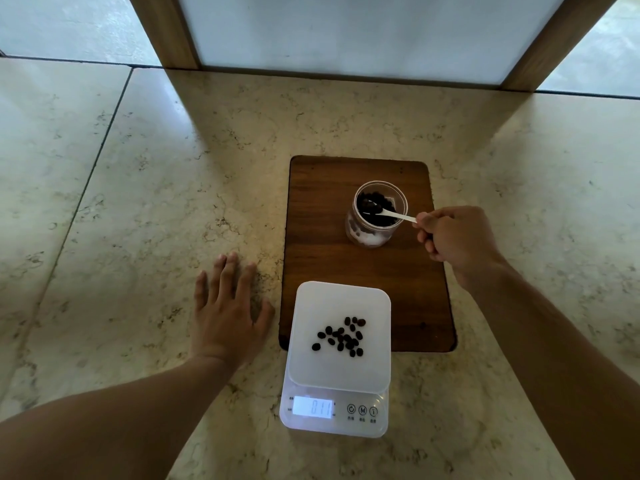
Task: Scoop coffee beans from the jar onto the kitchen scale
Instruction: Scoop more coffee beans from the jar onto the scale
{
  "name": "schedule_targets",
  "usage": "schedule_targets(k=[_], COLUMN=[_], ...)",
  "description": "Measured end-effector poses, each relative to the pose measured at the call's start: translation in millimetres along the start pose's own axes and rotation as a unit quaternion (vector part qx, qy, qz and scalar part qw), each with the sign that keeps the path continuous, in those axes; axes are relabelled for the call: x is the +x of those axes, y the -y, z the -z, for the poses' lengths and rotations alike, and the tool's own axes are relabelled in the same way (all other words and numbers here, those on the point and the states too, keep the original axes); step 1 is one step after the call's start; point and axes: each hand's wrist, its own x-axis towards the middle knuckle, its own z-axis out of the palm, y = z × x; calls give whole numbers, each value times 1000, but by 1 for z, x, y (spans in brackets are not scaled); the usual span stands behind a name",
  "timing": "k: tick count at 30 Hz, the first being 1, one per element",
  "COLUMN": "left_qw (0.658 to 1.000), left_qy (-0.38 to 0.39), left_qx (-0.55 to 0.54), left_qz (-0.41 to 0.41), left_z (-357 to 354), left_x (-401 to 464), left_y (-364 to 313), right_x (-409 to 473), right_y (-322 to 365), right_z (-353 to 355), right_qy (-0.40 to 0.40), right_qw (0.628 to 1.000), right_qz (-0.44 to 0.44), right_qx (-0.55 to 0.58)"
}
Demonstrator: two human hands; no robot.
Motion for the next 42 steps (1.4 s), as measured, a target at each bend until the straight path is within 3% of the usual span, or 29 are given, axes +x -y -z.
schedule_targets(k=[28,42], left_qw=[1000,1000], left_qy=[13,14], left_qx=[5,-7], left_qz=[6,8], left_z=[7,9], left_x=[-1,-1], left_y=[-3,-5], right_x=[-33,-95], right_y=[-6,-64], right_z=[22,6], right_qy=[15,74], right_qw=[997,995], right_qz=[16,21], right_qx=[68,65])
